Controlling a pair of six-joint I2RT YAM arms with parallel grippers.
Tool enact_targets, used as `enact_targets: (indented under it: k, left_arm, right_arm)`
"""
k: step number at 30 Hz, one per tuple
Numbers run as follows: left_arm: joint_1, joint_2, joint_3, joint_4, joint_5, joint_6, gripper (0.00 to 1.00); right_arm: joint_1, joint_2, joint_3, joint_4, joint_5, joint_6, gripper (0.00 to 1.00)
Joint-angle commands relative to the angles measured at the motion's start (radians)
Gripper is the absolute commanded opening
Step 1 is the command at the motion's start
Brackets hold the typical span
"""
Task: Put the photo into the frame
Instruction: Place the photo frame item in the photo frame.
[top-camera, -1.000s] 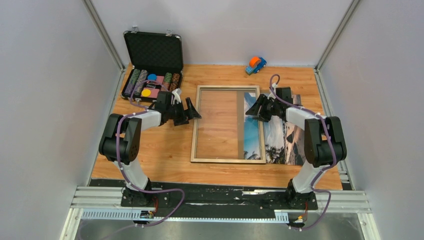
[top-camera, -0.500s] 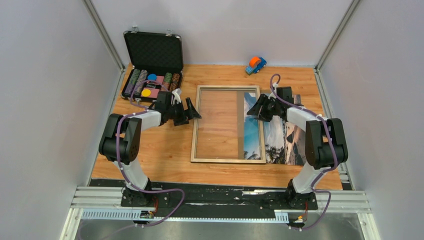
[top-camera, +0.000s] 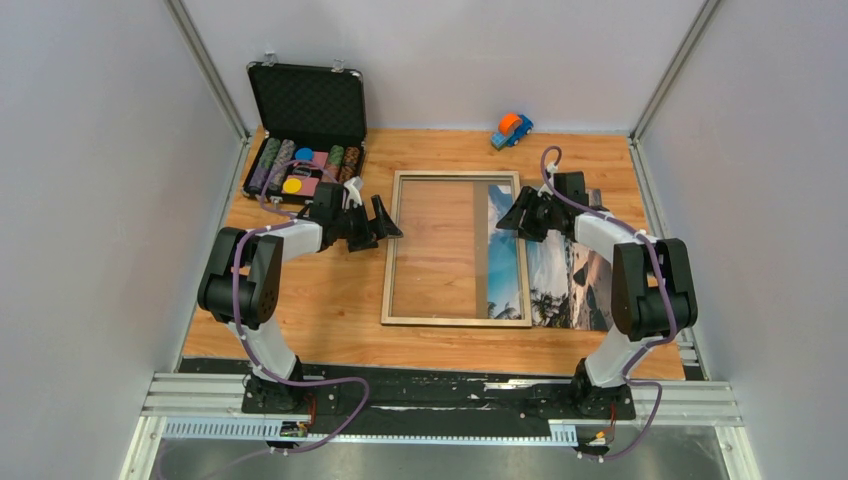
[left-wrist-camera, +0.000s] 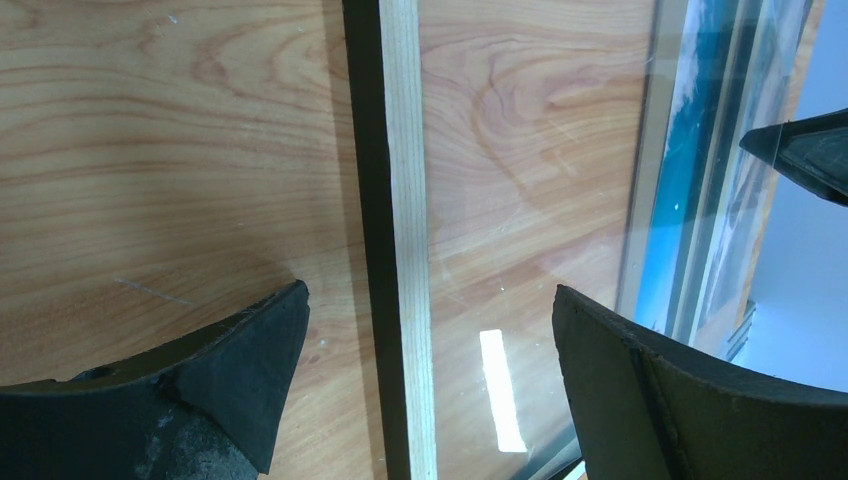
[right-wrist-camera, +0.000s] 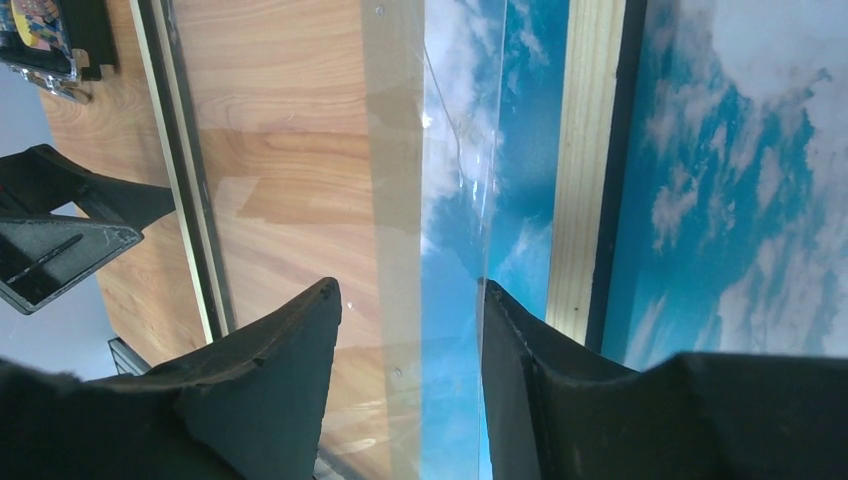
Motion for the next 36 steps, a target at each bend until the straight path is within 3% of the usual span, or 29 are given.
enact_targets:
  k: [1, 36]
  left_arm:
    - [0.005, -0.023, 0.019, -0.016, -0.001, 0.012, 1.00]
    - [0.005, -0.037, 0.017, -0.016, -0.004, 0.017, 1.00]
  right_arm:
    - [0.005, -0.051, 0.037, -0.014, 0.025, -0.030, 0.51]
    - [0.006, -0.136, 0.021, -0.035, 0.108, -0.077, 0.52]
